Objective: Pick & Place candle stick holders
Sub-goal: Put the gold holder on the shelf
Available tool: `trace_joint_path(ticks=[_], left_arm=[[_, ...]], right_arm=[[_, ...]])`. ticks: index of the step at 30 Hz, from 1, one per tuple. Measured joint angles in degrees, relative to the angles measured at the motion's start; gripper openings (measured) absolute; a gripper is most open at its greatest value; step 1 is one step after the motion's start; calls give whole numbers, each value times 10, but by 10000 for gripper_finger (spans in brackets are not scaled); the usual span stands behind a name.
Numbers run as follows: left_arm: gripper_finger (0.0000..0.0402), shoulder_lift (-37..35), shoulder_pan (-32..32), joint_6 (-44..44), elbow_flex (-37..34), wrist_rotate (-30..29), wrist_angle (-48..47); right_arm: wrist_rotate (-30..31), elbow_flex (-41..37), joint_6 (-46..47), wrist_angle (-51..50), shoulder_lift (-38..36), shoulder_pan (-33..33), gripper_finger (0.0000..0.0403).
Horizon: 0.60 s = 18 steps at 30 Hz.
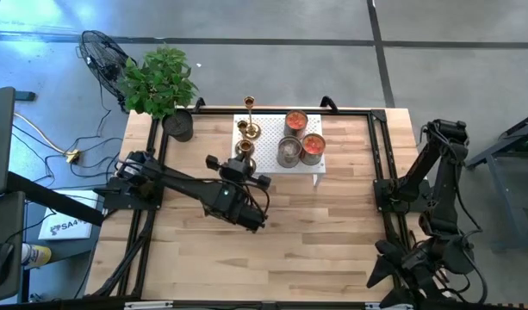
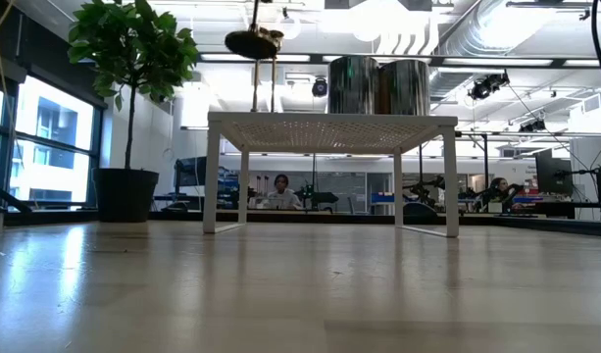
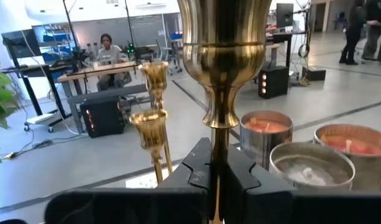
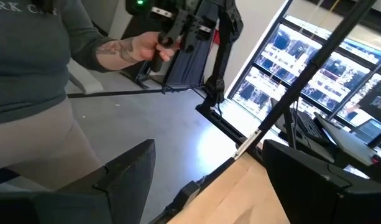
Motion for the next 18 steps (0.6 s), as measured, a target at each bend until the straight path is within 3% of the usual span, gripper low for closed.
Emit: trace_joint_path(ticks=[18], left_arm=[[3,1,-11,32,-51,8,47]], right_arm=[[-68,0,3,-15,0,-64,291]])
